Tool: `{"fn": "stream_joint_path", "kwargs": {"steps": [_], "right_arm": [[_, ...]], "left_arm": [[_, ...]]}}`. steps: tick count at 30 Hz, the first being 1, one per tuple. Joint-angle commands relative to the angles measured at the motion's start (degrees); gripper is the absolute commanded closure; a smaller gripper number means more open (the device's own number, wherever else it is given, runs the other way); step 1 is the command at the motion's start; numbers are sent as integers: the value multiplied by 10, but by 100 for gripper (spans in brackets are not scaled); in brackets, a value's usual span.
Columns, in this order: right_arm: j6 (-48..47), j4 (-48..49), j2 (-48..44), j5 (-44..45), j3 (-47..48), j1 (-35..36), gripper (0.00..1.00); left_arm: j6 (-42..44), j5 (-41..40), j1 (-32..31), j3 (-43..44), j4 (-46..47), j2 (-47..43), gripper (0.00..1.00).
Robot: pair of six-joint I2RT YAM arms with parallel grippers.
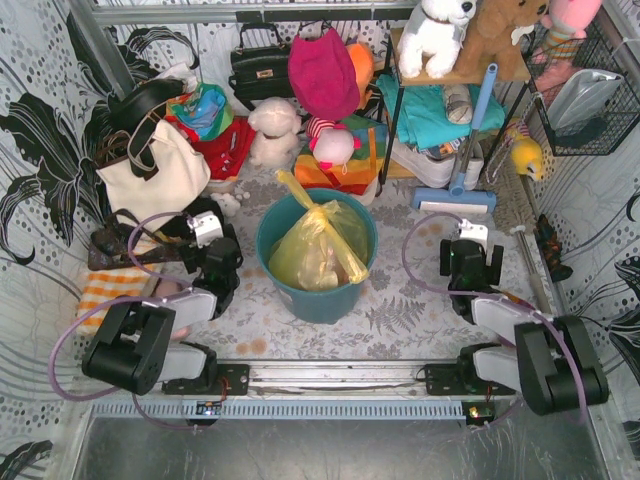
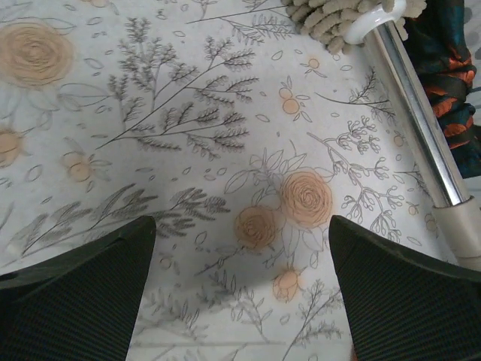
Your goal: Tie the trash bag
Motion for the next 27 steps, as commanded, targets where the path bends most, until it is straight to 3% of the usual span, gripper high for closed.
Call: {"fn": "stream_joint_path", "kwargs": {"steps": [1, 4, 6, 8, 13, 16, 19, 21, 25, 27], "right_arm": [[-50, 200, 78, 54, 3, -15, 3], [-76, 300, 108, 36, -9, -18, 3], [-87, 363, 127, 9, -17, -22, 3], [-99, 409, 144, -22, -21, -24, 3], [-99, 359, 158, -106, 9, -27, 3], [-93, 435, 167, -190, -23, -33, 3], [-89, 519, 199, -174, -50, -36, 3], [-80, 510, 199, -181, -45, -45, 3], [-46, 451, 205, -254, -14, -90, 3], [-28, 506, 231, -288, -30, -118, 3]], "left_arm": [[49, 20, 7, -10, 197, 43, 2], [76, 101, 13, -45, 343, 73, 2], [91, 112, 16, -46, 377, 102, 2], [75, 131, 23, -39, 339, 90, 3], [72, 217, 51, -63, 373, 85, 2], [73, 256, 61, -80, 403, 89, 2], [77, 307, 79, -82, 441, 128, 2], [64, 322, 89, -67, 390, 114, 2], [56, 321, 97, -63, 387, 119, 2], [57, 318, 97, -65, 394, 119, 2]]}}
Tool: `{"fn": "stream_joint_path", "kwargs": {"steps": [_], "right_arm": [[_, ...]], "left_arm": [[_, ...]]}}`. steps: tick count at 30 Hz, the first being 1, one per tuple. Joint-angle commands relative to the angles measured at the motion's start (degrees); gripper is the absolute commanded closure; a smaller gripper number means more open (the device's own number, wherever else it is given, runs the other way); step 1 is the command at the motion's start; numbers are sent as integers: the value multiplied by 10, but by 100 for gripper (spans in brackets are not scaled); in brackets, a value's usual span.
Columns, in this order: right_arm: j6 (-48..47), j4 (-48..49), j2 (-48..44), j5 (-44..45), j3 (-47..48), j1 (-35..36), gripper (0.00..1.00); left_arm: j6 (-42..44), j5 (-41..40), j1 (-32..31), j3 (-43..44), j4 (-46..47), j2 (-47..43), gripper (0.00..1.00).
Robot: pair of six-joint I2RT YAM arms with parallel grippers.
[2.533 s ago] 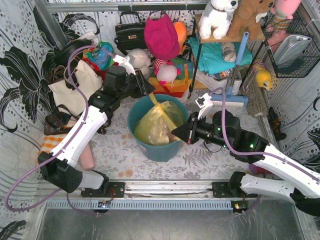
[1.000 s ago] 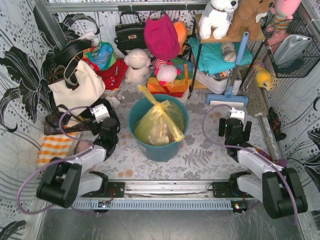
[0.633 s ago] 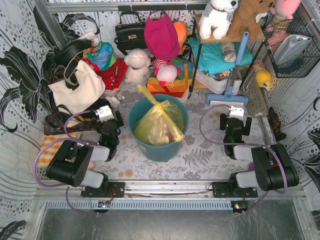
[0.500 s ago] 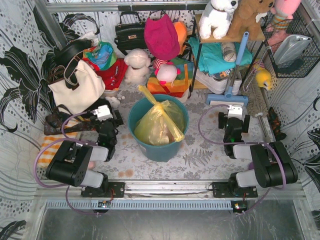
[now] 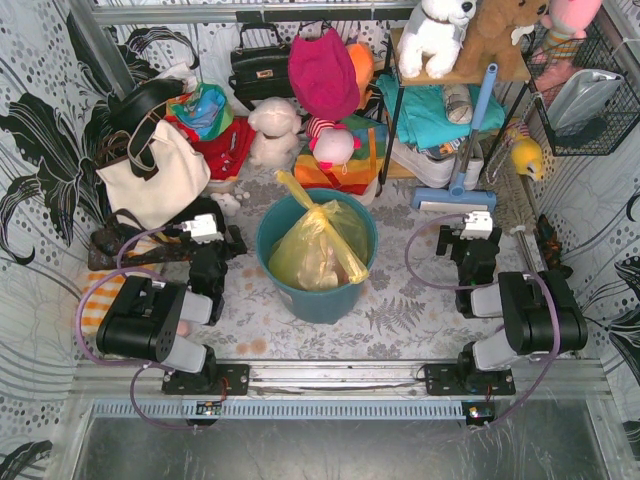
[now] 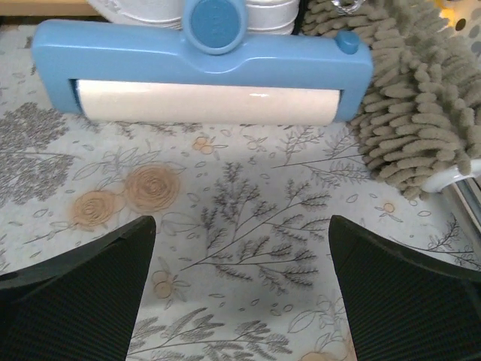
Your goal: Tie the trash bag
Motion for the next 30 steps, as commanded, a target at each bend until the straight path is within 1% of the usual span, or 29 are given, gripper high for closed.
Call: {"fn": "stream_joint_path", "kwargs": {"steps": [1, 2, 4, 6, 7, 22, 26, 30], "right_arm": [[43, 84, 35, -72, -4, -41, 3], [48, 67, 28, -63, -3, -41, 3], [46, 84, 35, -55, -5, -41, 3], [53, 77, 29, -37, -6, -41, 3], [54, 94, 34, -30, -11, -41, 3], [55, 90, 33, -28, -11, -41, 3], [55, 90, 33, -28, -11, -41, 3], [56, 90, 33, -28, -11, -41, 3]], "left_arm": [[-6, 16, 5, 11, 25, -2, 2], [-6, 17, 5, 10, 32, 1, 2], [-6, 14, 5, 10, 27, -2, 2], [-6, 17, 6, 12, 28, 0, 2], [-8, 17, 6, 12, 26, -1, 2], [-7, 19, 7, 14, 21, 0, 2], [-14, 35, 18, 25, 1, 2, 2], [-15, 40, 21, 25, 1, 1, 2]]}}
